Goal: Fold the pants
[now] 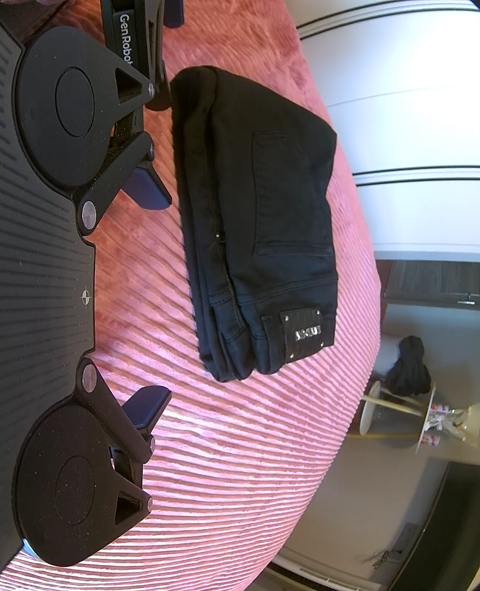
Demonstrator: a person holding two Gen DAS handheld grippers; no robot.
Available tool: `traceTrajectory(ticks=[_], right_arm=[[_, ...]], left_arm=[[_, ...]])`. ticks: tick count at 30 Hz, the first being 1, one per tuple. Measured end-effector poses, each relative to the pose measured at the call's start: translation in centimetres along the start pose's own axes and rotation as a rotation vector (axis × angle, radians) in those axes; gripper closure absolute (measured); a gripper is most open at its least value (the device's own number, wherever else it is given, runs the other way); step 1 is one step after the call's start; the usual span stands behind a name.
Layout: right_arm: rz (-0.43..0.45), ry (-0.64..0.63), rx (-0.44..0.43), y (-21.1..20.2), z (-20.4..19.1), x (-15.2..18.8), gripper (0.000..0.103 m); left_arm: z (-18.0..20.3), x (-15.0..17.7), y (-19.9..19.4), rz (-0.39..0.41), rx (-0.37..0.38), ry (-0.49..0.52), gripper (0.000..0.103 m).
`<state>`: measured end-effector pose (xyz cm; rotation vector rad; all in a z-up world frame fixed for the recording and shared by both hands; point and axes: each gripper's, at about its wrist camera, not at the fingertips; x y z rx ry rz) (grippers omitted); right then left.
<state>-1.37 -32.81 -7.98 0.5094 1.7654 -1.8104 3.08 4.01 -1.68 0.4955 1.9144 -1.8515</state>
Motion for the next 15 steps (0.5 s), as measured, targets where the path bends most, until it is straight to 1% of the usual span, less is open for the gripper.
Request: traceTrajectory(ticks=[7,11,15], right_arm=[[0.001,0.006,0.002,-0.09,-0.03,-0.11,0.0],[0.001,0.006,0.002,-0.1,-0.01,-0.1,0.0],[0.0,0.008,0.003,-0.14,-0.02,-0.16,0.0]], left_arm=[[0.43,-0.02,-0.02,0.004,-0.013,0.039,0.004],[0.21,-0.13,0.03,-0.005,-0.012,0.027,0.004],[0.24,-0.21,0.08,-0.009,-0.014,0.036,0.004]])
Point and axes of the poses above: each gripper's, at about its wrist camera, not at the fingertips, and y roughly the way its jaws point, z to its right, x to its underside, and after that the axes turned 10 degrees about -z, right-handed
